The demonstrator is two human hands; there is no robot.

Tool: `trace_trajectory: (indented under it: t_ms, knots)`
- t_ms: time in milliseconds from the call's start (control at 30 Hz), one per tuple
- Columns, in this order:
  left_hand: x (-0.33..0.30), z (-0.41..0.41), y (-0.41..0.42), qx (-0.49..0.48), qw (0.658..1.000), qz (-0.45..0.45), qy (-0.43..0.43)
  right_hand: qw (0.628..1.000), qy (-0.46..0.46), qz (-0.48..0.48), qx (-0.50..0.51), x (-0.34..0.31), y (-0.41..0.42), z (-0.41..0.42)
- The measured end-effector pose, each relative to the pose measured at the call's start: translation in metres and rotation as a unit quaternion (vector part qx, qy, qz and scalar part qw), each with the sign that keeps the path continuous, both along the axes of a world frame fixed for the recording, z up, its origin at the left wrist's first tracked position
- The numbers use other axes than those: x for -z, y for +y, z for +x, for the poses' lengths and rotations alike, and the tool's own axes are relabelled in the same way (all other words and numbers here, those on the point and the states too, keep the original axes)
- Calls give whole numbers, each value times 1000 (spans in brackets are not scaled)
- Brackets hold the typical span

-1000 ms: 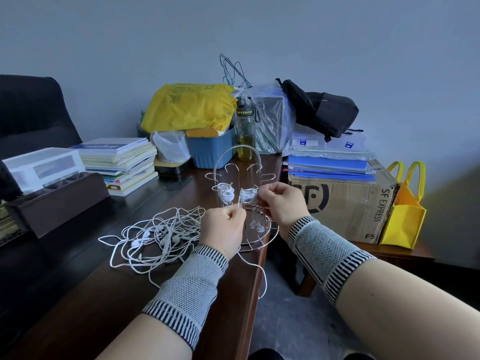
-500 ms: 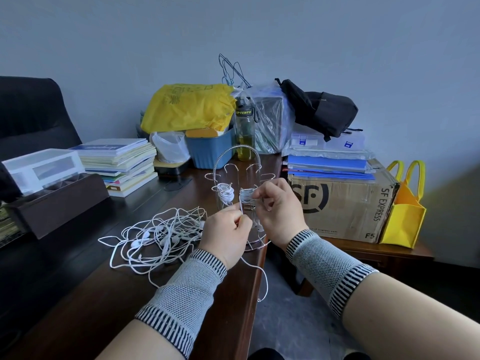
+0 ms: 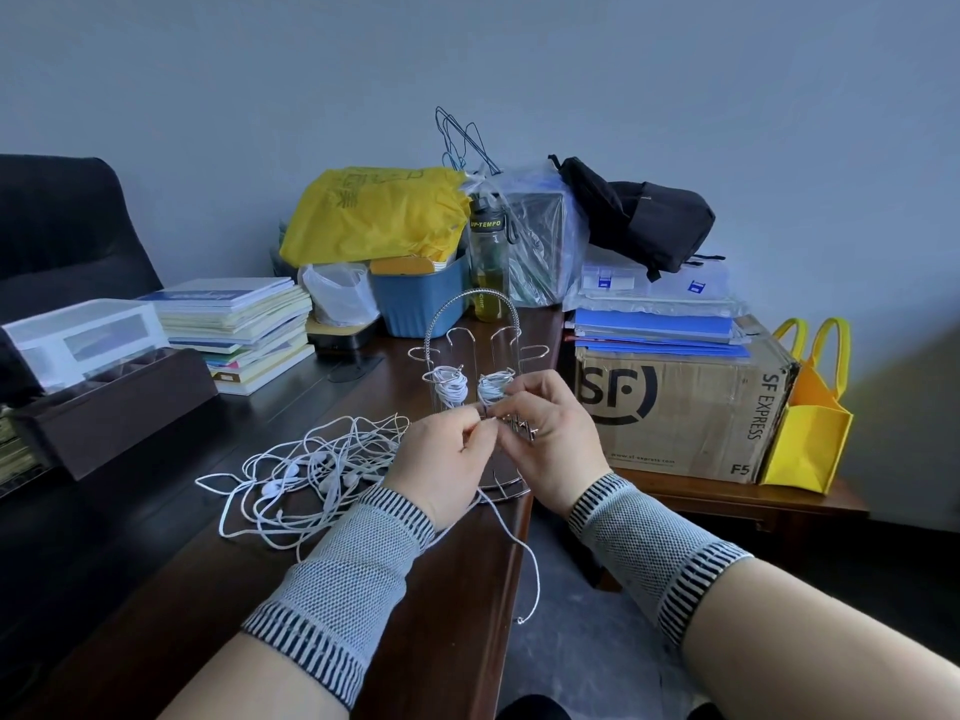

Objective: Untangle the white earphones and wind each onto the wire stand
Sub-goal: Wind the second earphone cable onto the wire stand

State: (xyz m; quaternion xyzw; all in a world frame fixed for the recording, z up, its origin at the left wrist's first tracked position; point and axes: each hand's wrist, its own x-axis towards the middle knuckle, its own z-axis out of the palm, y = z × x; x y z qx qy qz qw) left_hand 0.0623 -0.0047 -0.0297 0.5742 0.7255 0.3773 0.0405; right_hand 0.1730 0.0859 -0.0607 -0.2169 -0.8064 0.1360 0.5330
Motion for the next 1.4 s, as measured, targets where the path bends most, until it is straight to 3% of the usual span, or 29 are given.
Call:
trace_trajectory:
  t_ms: [200,333,533,733,1033,1233,1400]
  knots:
    - [-7,-6,2,-32,999,2,12,982,60,-177,-4,-8,-1,3]
    - [-9,-7,7,-30,998,33,-50,935,129,-325,-59,-16,-1,3]
    - [-23,1,11,-73,991,94,-66,882,174,-431,-79,-18,7,0]
    - [-32,6,16,-108,984,135,-31,868,178,-457,-81,-21,9,-5]
    - [-36,7,19,-159,973,11,167,886,120,-449,0,-37,16,-12]
    - [-30,6,16,-167,971,-2,174,893,71,-443,34,-46,22,-15]
    - [-21,5,14,-152,985,-1,78,888,65,-453,29,-48,24,-12]
